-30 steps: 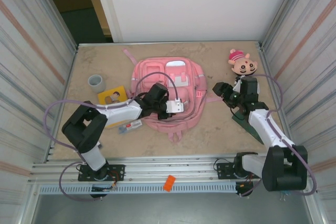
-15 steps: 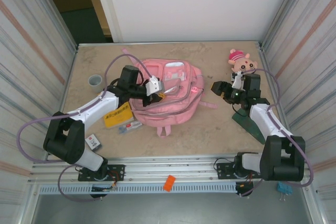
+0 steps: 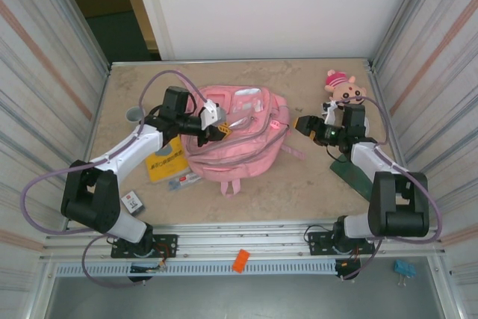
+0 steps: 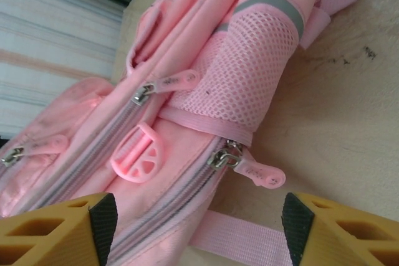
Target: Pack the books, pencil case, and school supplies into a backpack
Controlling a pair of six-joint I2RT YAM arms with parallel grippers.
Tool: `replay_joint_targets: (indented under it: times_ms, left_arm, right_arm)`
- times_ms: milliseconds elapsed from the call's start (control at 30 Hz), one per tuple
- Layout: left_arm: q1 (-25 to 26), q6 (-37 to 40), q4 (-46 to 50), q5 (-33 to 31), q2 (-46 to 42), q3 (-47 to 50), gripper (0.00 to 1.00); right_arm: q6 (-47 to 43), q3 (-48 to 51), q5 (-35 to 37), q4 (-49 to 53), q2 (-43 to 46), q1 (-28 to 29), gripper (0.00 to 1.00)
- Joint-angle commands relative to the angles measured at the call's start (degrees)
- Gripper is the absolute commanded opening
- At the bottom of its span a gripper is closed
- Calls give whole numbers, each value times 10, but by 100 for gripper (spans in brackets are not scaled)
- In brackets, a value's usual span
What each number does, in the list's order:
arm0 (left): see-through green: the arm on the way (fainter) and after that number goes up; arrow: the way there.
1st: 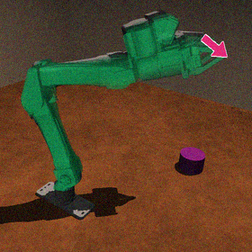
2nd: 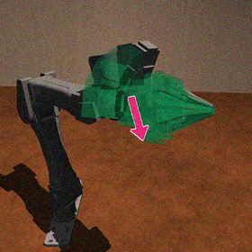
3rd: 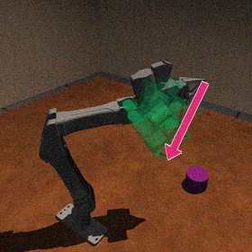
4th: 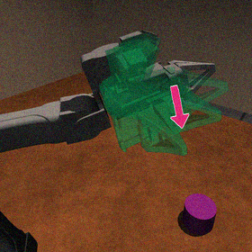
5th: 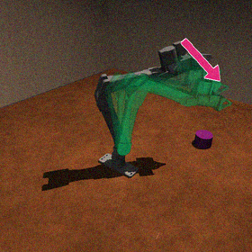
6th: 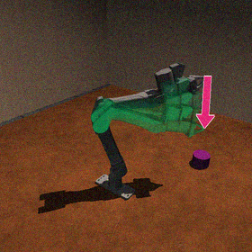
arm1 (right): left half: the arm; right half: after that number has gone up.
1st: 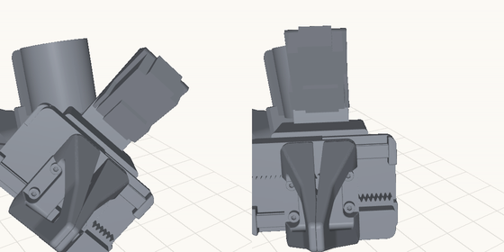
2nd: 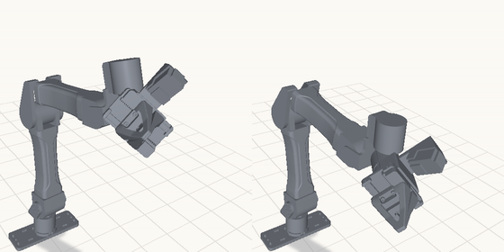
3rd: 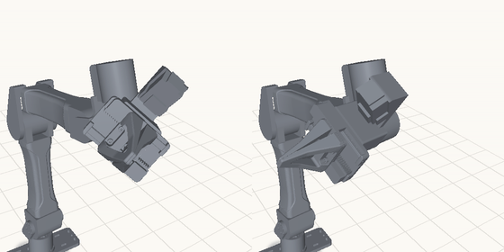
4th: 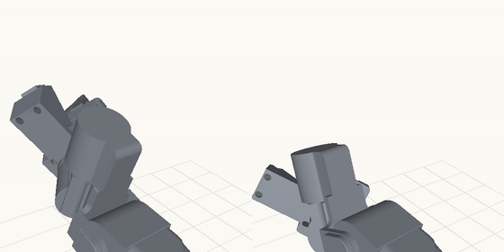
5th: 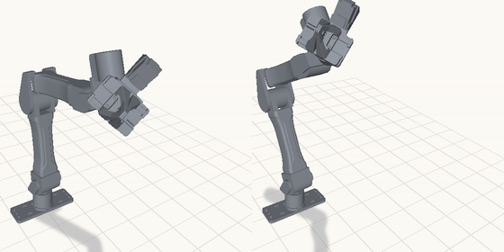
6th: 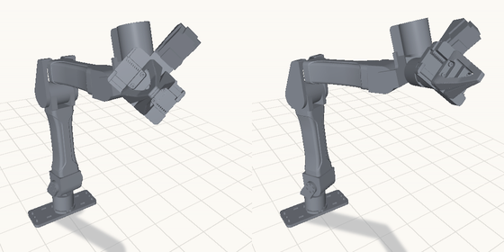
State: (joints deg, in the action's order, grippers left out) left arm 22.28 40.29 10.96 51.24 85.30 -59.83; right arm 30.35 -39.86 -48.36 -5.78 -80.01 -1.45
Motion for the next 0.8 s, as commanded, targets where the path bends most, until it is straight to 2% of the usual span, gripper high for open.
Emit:
replay_joint_targets:
  times_ms: [0, 333, 633, 700, 767]
  left_arm:
    - [-7, 12, -23, 59, -32, -35, 0]
    - [-9, 10, -28, 62, -33, -35, 0]
    - [-14, 5, -38, 58, -39, -32, 0]
    - [-15, 3, -43, 53, -41, -28, 0]
    - [-16, -2, -54, 49, -46, -22, 0]
  right_arm:
    - [-10, -17, -44, -42, -38, 7, 74]
    - [-12, -70, -88, -60, -127, 38, 74]
    - [-25, -69, -96, -47, -146, 39, 72]
    - [-33, -68, -98, -35, -143, 39, 68]
    - [-41, -67, -101, -24, -141, 39, 59]
